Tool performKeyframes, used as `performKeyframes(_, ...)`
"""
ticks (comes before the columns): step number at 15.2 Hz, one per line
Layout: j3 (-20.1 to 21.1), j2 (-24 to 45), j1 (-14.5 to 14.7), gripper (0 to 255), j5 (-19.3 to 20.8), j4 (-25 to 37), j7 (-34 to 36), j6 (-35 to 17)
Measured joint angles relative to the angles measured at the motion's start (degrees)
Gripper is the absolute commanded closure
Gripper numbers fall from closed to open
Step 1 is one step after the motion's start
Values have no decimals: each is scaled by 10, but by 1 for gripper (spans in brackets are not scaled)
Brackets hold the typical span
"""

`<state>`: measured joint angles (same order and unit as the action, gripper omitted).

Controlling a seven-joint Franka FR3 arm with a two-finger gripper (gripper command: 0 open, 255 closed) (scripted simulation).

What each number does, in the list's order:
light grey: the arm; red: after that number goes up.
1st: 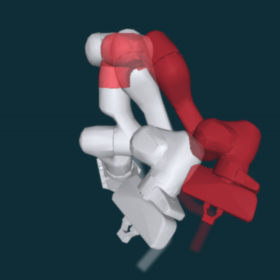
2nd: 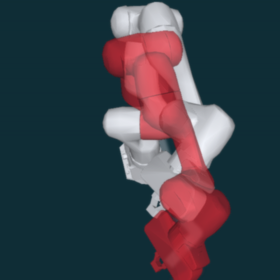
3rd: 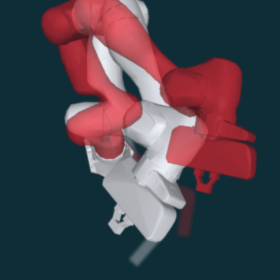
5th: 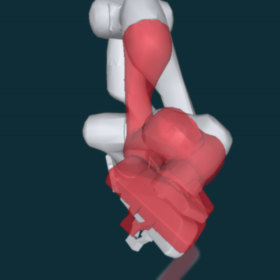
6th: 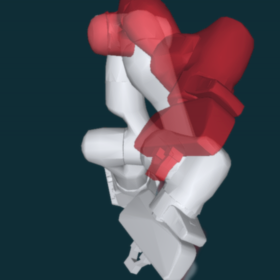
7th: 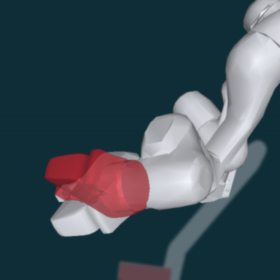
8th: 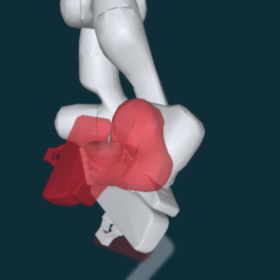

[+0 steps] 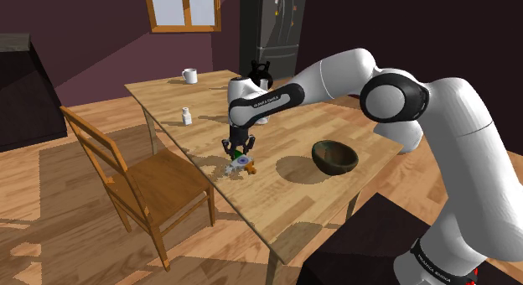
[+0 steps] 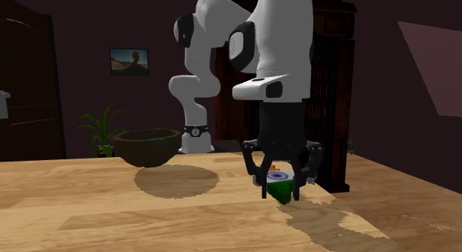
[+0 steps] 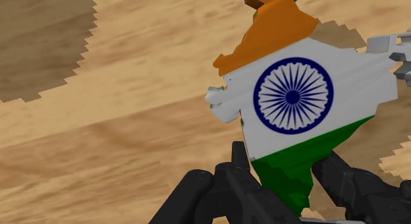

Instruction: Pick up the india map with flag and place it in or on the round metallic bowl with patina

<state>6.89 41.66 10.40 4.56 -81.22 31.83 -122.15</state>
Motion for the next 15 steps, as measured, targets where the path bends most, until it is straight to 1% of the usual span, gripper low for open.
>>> performKeyframes(8,2,-31,-2,255,-4,12,-2,43)
performKeyframes(15,4,-50,-2,255,-6,37,-3,87)
